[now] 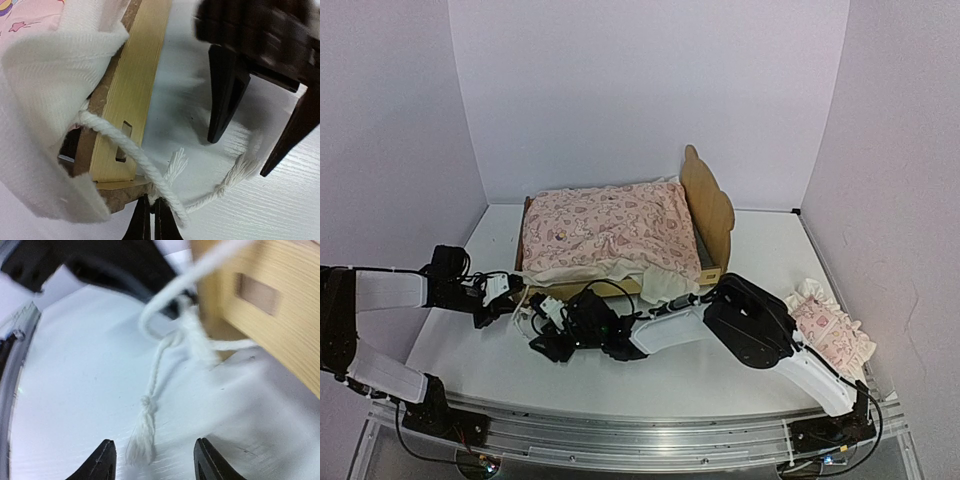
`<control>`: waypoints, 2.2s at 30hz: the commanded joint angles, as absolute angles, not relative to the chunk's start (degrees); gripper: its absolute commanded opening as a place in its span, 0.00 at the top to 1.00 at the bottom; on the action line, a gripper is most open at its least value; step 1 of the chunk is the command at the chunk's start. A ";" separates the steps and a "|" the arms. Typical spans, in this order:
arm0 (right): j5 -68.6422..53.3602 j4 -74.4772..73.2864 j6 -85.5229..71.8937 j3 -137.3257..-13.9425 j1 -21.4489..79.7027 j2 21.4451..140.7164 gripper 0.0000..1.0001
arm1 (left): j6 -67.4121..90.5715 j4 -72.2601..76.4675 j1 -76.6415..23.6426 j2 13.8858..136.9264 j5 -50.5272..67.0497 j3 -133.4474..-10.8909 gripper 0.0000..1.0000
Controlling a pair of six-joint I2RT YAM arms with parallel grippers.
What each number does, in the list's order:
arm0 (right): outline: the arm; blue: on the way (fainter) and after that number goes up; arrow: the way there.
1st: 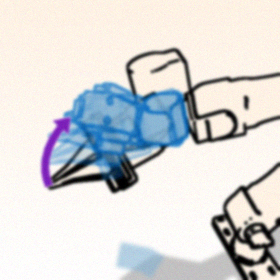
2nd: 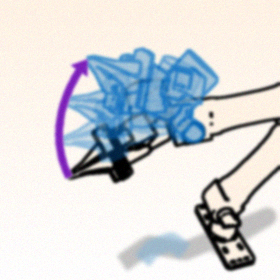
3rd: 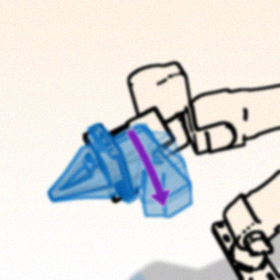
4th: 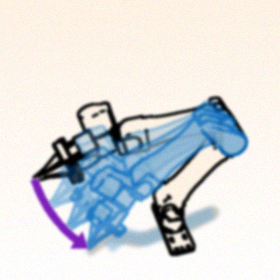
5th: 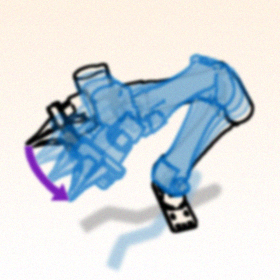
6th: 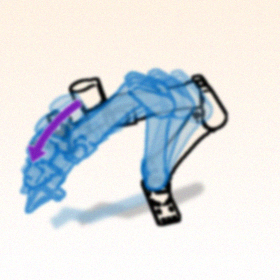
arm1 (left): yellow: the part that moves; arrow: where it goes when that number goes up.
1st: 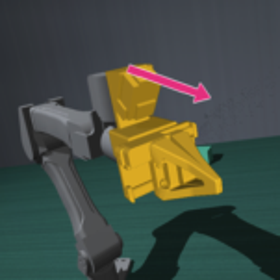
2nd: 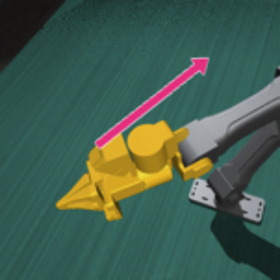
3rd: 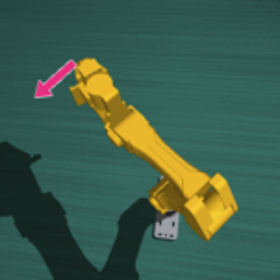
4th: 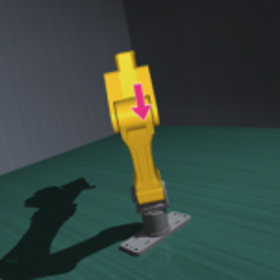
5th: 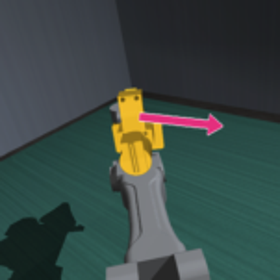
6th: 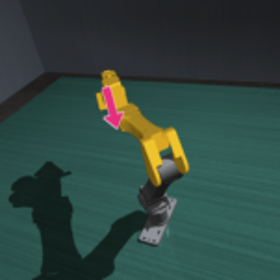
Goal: Set up the pet bed
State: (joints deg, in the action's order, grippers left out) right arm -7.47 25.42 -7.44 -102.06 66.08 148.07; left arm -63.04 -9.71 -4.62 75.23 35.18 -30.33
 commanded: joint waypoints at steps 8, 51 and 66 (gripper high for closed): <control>4.03 6.52 9.37 -110.09 69.95 151.43 0.54 | -59.30 -12.22 -4.79 73.06 35.76 -32.46 1.00; 5.19 15.11 -13.65 -88.88 59.57 136.49 1.00 | -40.81 -14.67 6.08 54.85 18.61 -35.09 1.00; -2.07 15.38 -13.38 -92.41 61.43 138.27 1.00 | -68.96 -16.90 6.92 65.11 30.36 -25.39 1.00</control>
State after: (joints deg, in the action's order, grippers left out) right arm 1.00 16.76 -13.39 -89.65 60.20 136.43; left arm -59.91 -20.09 6.92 60.65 29.39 -27.50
